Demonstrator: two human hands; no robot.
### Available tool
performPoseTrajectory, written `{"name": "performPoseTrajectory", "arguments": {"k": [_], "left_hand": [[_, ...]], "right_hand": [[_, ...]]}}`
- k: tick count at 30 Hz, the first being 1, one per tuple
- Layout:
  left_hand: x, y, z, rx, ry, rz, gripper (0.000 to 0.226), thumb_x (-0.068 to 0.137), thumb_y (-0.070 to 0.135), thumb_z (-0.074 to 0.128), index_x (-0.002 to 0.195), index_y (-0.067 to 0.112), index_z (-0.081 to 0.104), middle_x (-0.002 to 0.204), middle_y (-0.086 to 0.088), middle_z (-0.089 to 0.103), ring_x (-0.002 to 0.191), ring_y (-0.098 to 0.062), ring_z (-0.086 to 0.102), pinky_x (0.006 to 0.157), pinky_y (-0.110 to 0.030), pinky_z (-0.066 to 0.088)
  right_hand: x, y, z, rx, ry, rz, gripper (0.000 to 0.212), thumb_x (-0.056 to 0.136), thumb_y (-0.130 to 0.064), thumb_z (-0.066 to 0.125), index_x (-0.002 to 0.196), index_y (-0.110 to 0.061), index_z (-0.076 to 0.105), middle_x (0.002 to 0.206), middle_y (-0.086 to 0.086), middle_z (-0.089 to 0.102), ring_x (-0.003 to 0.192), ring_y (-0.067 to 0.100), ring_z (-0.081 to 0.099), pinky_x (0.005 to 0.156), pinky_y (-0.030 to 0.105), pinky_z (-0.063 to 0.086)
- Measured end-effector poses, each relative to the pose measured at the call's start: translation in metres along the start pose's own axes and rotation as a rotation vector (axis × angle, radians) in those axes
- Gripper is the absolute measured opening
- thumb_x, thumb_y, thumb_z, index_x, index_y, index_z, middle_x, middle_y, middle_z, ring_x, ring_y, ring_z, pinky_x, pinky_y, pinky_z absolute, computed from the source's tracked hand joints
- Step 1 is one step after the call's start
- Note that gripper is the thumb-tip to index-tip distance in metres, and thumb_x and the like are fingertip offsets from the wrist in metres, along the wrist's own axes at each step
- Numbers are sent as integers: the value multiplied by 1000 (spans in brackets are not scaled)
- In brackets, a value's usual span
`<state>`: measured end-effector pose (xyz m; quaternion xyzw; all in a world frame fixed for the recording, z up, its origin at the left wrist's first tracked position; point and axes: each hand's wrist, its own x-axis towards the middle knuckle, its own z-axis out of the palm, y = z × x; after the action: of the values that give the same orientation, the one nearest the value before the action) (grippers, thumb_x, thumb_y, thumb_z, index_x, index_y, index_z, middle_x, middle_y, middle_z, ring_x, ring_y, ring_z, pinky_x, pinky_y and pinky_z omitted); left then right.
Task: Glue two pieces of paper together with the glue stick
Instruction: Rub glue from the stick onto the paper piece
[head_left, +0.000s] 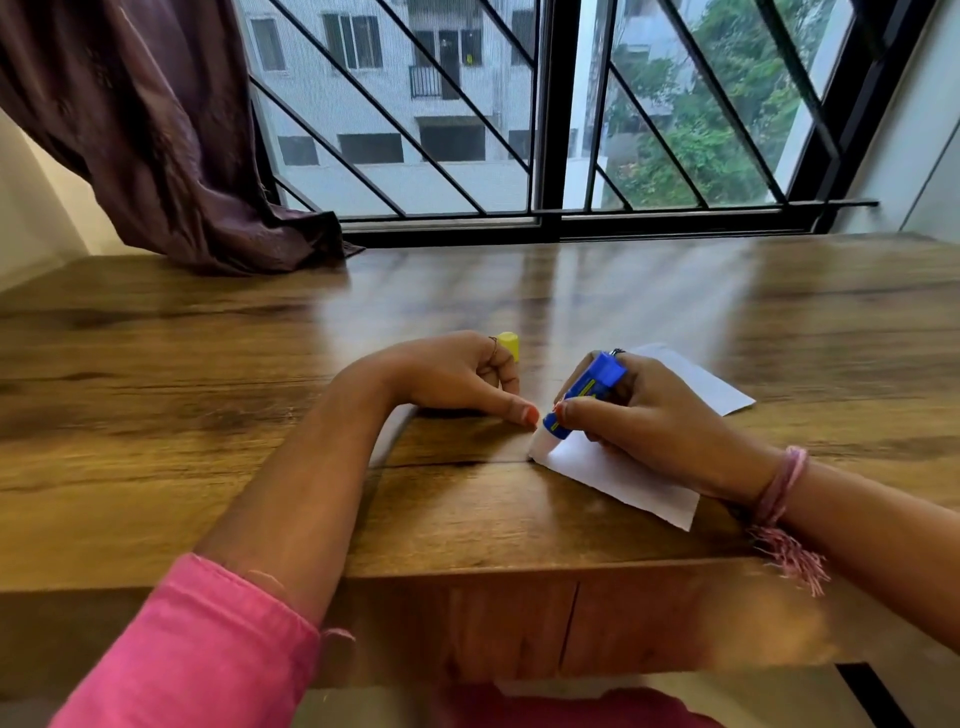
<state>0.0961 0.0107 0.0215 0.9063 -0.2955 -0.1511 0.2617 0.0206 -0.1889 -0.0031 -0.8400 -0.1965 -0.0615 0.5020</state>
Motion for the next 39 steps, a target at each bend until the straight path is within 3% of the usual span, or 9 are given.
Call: {"name": "performPoseTrajectory", "arguments": {"k": [18, 23, 26, 30, 34, 39], "left_hand": [[-4, 1, -3, -48, -36, -32, 32, 70, 47, 76, 87, 21, 67, 56, 18, 59, 53, 3, 51, 58, -21, 39], [-3, 2, -2, -46, -33, -43, 32, 70, 47, 75, 88, 21, 67, 55, 19, 59, 51, 6, 51, 58, -20, 38], [-4, 2, -3, -43, -32, -50, 32, 71, 47, 75, 88, 21, 67, 54, 20, 59, 51, 6, 51, 58, -20, 38], [-4, 2, -3, -41, -35, -47, 29, 72, 46, 75, 87, 22, 67, 54, 20, 59, 51, 7, 51, 55, -17, 37], [-4, 2, -2, -46, -32, -53, 30, 71, 47, 76, 86, 22, 67, 55, 19, 60, 51, 6, 51, 54, -17, 38], [-4, 3, -2, -35, -33, -54, 31, 71, 47, 75, 87, 22, 67, 54, 20, 59, 50, 7, 51, 56, -19, 37]], "right_hand": [[1, 2, -2, -38, 37, -15, 13, 83, -15, 68, 78, -4, 64, 54, -8, 55, 47, -3, 48, 49, 9, 35], [-1, -1, -1, -42, -6, -17, 17, 81, -20, 70, 79, -4, 64, 60, 3, 55, 53, 8, 49, 53, 23, 39], [0, -3, -1, -39, 51, -15, 28, 71, -32, 66, 75, -5, 65, 59, -3, 54, 52, 4, 48, 52, 18, 38], [0, -3, -1, -31, 11, -30, 20, 74, -26, 69, 75, -6, 65, 57, -5, 54, 52, 2, 48, 52, 18, 38], [2, -2, -1, -12, 66, -28, 28, 68, -31, 63, 72, -3, 64, 50, -14, 53, 49, -2, 46, 50, 13, 36], [1, -1, 0, -68, 50, -35, 27, 69, -34, 63, 71, -8, 65, 57, -10, 54, 53, 2, 49, 53, 18, 38]]}}
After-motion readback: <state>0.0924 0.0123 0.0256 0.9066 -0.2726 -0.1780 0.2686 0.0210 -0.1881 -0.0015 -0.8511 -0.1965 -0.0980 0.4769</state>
